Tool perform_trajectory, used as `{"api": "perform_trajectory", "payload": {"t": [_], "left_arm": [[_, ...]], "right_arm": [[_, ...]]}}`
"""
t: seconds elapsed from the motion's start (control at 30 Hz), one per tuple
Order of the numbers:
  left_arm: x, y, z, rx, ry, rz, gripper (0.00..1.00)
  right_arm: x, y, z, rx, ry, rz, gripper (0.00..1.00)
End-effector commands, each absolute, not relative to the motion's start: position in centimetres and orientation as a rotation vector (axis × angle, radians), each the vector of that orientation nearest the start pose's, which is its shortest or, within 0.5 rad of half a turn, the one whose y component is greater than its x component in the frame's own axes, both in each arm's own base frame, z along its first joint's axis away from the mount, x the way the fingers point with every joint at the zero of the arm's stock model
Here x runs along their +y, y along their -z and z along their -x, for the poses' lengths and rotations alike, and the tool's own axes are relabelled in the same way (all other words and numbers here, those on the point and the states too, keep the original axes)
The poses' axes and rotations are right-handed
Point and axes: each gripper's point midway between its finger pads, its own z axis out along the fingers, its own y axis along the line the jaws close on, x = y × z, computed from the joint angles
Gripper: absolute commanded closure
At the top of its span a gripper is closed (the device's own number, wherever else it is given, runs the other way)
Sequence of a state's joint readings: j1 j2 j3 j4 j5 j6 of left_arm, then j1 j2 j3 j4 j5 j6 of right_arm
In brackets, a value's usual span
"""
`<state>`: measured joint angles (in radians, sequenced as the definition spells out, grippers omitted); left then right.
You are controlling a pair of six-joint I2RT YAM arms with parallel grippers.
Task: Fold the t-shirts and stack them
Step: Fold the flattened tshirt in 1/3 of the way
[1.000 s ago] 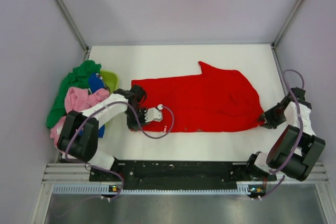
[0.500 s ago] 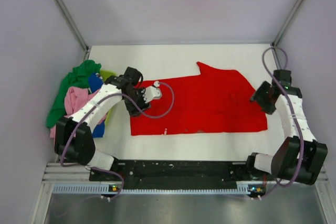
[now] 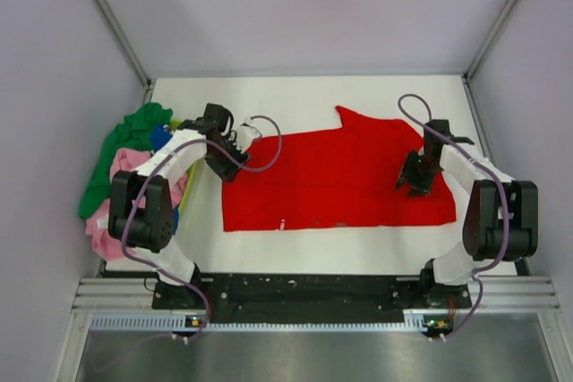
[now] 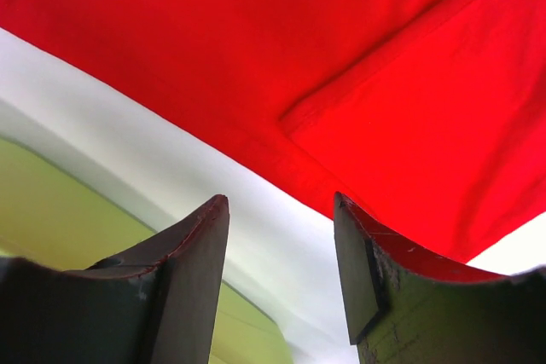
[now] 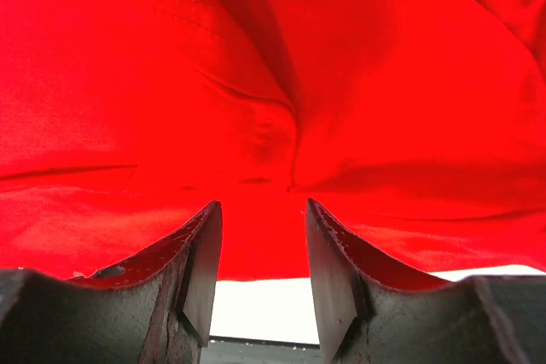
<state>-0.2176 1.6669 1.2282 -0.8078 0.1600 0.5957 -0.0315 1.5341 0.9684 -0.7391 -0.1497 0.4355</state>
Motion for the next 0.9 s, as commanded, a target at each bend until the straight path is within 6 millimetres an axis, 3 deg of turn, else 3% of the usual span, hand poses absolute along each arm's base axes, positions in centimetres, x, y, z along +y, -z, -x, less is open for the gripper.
{"api": "perform_trajectory", "payload": {"t": [0.0, 0.23, 0.43, 0.57, 0.7, 0.87], "left_arm": [[-8.2, -7.9, -33.5, 2.512, 0.137, -1.095, 0.43], [-7.7, -7.9, -33.5, 2.485, 0.117, -1.073, 0.43], [-7.8, -8.0, -34.0, 2.496, 0.121, -1.072, 0.43], [-7.6, -7.8, -34.2, 2.499, 0.112, -1.080, 0.43], [-7.4, -8.0, -34.7, 2.495, 0.088, -1.088, 0.43], [-7.3, -8.2, -35.1, 2.495, 0.077, -1.088, 0.43]], "right_arm": [[3.8, -4.4, -28.8, 2.831, -0.307, -0.610, 0.57], [3.9, -2.5, -28.5, 2.893, -0.292, -0.644, 0.58], [3.6, -3.4, -29.3, 2.866, -0.271, -0.631, 0.89], [3.8, -3.3, -29.0, 2.879, -0.290, -0.621, 1.00], [4.6, -4.5, -29.4, 2.877, -0.327, -0.573, 1.00], [7.7, -7.1, -31.6, 2.843, -0.365, -0.424, 1.00]]}}
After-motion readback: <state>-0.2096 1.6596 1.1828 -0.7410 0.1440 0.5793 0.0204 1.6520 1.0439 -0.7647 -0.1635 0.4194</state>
